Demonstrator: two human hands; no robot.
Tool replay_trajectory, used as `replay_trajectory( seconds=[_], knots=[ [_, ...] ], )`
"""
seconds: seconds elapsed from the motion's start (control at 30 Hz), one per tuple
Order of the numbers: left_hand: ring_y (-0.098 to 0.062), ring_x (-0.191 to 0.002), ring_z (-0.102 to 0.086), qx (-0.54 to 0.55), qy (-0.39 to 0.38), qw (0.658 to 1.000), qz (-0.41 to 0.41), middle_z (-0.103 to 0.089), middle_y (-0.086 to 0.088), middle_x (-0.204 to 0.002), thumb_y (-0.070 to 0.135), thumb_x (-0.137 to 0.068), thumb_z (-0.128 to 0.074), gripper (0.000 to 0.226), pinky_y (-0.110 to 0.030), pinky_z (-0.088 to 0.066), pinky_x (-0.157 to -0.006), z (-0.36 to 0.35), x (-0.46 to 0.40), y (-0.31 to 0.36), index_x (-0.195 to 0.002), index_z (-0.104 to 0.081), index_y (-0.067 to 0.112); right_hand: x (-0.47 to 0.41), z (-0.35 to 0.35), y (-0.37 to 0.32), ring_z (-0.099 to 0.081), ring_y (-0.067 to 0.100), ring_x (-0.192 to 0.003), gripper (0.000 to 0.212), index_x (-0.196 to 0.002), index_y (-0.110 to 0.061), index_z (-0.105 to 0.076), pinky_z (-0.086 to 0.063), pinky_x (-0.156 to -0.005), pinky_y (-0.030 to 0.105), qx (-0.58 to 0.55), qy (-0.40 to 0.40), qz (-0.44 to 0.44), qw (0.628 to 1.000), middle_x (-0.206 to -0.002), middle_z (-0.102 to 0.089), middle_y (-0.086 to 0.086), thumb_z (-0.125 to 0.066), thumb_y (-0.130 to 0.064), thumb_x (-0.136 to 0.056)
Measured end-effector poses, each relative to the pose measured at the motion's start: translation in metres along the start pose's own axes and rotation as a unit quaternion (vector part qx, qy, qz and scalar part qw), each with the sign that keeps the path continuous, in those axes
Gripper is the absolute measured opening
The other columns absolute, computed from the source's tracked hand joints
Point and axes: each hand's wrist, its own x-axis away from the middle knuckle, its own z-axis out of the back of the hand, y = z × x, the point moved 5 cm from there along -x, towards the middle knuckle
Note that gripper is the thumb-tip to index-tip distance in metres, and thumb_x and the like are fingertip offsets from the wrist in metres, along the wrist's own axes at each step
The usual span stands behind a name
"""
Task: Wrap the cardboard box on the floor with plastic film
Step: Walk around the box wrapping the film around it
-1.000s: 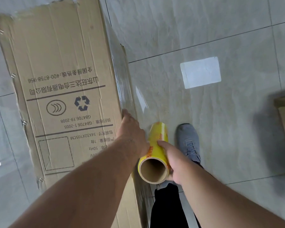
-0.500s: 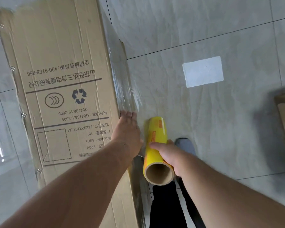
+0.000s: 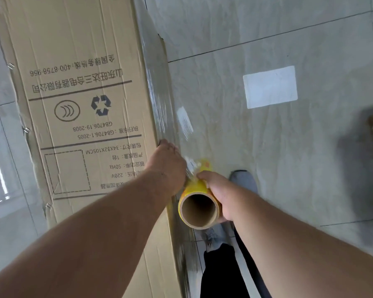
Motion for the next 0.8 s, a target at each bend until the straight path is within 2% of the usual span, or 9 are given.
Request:
replay_trajectory(
  seconds=[0.03, 0.13, 0.23, 0.33, 0.4, 0.47, 0.6, 0.7, 0.8],
  knots=[
    [-0.038, -0.146, -0.038, 0.016, -0.002, 1.0, -0.002, -0.039, -0.024, -0.161, 0.037, -0.105, -0.031, 0.058, -0.054, -0.027, -0.115, 0.0, -0.001, 0.002, -0.154, -0.044, 0.011, 0.0, 0.0, 0.007, -0.073, 0.03, -0.076, 0.043, -0.098, -0.014, -0.074, -0.063, -0.077, 0.04, -0.051, -0.002, -0.009, 0.999, -0.071, -0.078, 0.011, -0.067, -0.056, -0.094],
    [-0.039, -0.152, -0.03, 0.036, -0.01, 0.999, -0.009, -0.03, -0.024, -0.166, 0.037, -0.106, -0.031, 0.057, -0.056, -0.024, -0.117, 0.0, 0.0, 0.004, -0.157, -0.038, 0.012, -0.007, -0.002, 0.03, -0.078, 0.035, -0.097, 0.052, -0.12, -0.015, -0.075, -0.061, -0.097, 0.056, -0.186, -0.011, -0.013, 0.982, -0.099, -0.083, 0.014, -0.078, -0.055, -0.086],
    [-0.038, -0.154, -0.026, 0.038, 0.008, 0.999, -0.025, -0.026, -0.021, -0.169, 0.036, -0.106, -0.034, 0.058, -0.055, -0.023, -0.12, 0.003, 0.001, 0.003, -0.159, -0.036, 0.012, -0.009, -0.013, 0.045, -0.077, 0.038, -0.108, 0.056, -0.126, -0.017, -0.073, -0.054, -0.103, 0.066, -0.274, -0.037, -0.016, 0.961, -0.108, -0.083, 0.016, -0.076, -0.058, -0.088],
    [-0.031, -0.154, -0.031, 0.091, 0.017, 0.993, -0.079, -0.031, -0.014, -0.168, 0.027, -0.105, -0.042, 0.055, -0.048, -0.028, -0.121, 0.004, 0.004, 0.01, -0.158, -0.04, 0.014, -0.013, -0.028, 0.05, -0.077, 0.039, -0.111, 0.058, -0.131, -0.017, -0.071, -0.055, -0.104, 0.063, -0.299, -0.062, -0.013, 0.952, -0.114, -0.082, 0.018, -0.074, -0.058, -0.09],
    [-0.027, -0.14, -0.05, 0.111, 0.0, 0.989, -0.102, -0.053, -0.007, -0.152, 0.023, -0.101, -0.051, 0.044, -0.039, -0.041, -0.105, 0.006, 0.008, 0.015, -0.145, -0.055, 0.018, -0.017, -0.029, 0.049, -0.079, 0.036, -0.107, 0.064, -0.134, -0.026, -0.069, -0.059, -0.098, 0.062, -0.255, -0.051, 0.008, 0.966, -0.117, -0.082, 0.013, -0.078, -0.063, -0.083],
    [-0.024, -0.125, -0.06, 0.1, -0.02, 0.988, -0.114, -0.065, -0.001, -0.133, 0.021, -0.097, -0.058, 0.033, -0.035, -0.042, -0.092, 0.004, 0.013, 0.021, -0.129, -0.066, 0.021, -0.021, -0.022, 0.054, -0.078, 0.034, -0.106, 0.077, -0.136, -0.039, -0.062, -0.062, -0.093, 0.062, -0.181, -0.022, 0.031, 0.983, -0.121, -0.079, 0.007, -0.084, -0.069, -0.068],
    [-0.023, -0.124, -0.06, 0.086, -0.014, 0.989, -0.122, -0.066, 0.0, -0.13, 0.021, -0.096, -0.055, 0.034, -0.045, -0.045, -0.104, 0.0, 0.018, 0.03, -0.128, -0.066, 0.024, -0.025, 0.004, 0.067, -0.072, 0.026, -0.112, 0.105, -0.147, -0.041, -0.053, -0.056, -0.107, 0.049, 0.014, 0.044, 0.093, 0.995, -0.126, -0.074, -0.002, -0.079, -0.075, -0.052],
    [-0.025, -0.127, -0.056, 0.081, -0.036, 0.989, -0.117, -0.064, -0.001, -0.134, 0.022, -0.096, -0.06, 0.035, -0.046, -0.04, -0.107, 0.002, 0.02, 0.035, -0.131, -0.064, 0.022, -0.016, 0.009, 0.054, -0.066, 0.029, -0.12, 0.123, -0.162, -0.037, -0.036, -0.051, -0.11, 0.046, 0.158, 0.057, 0.088, 0.982, -0.14, -0.065, 0.003, -0.071, -0.078, -0.051],
    [-0.025, -0.125, -0.057, 0.046, -0.064, 0.991, -0.111, -0.066, -0.001, -0.129, 0.027, -0.096, -0.065, 0.031, -0.047, -0.037, -0.105, 0.002, 0.024, 0.036, -0.127, -0.066, 0.022, -0.007, 0.003, 0.034, -0.063, 0.033, -0.123, 0.107, -0.157, -0.023, -0.047, -0.049, -0.111, 0.044, 0.245, 0.058, 0.06, 0.966, -0.141, -0.063, 0.011, -0.07, -0.07, -0.064]
  ],
)
